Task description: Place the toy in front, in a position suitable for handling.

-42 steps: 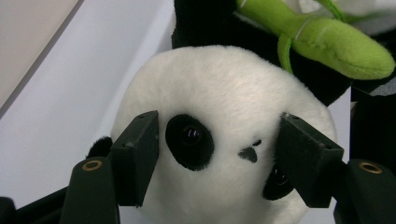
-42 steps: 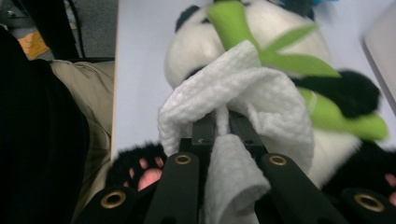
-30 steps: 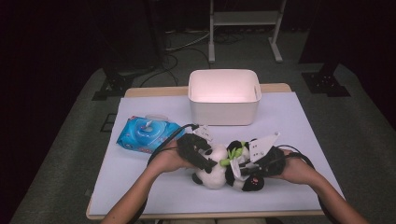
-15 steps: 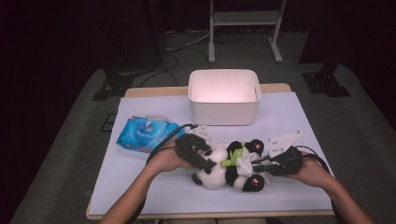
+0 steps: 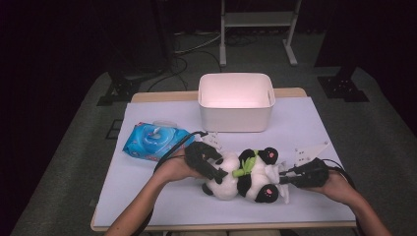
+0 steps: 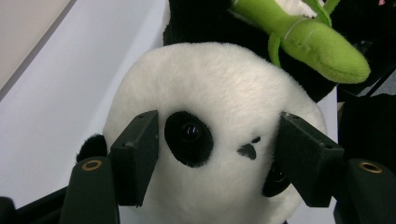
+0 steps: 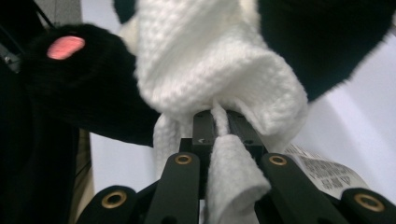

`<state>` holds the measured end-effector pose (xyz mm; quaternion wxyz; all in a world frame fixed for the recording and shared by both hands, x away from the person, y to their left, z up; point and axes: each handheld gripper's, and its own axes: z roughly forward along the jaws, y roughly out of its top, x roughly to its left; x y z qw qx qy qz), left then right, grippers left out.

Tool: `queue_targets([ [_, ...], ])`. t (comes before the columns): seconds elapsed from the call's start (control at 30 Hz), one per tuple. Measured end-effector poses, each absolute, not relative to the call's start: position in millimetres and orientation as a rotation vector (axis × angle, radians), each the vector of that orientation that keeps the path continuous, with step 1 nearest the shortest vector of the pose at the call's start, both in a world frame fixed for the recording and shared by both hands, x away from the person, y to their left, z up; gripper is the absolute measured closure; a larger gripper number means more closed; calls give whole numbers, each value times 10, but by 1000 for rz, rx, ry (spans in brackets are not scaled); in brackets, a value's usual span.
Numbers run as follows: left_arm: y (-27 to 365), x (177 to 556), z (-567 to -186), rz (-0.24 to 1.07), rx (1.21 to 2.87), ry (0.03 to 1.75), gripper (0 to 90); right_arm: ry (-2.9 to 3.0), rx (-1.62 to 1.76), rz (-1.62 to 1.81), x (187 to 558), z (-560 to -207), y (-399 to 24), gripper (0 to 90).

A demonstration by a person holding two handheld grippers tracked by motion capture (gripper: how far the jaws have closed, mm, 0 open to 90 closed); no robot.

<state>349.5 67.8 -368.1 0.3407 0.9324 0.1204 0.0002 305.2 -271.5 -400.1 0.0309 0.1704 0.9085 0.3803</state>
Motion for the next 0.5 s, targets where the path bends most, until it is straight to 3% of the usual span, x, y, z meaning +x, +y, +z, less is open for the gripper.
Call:
queue_targets([
  [0.5,674,3466,-3674,9,2443,303,330,2767,354,1118,3192,-3653,-2388,819],
])
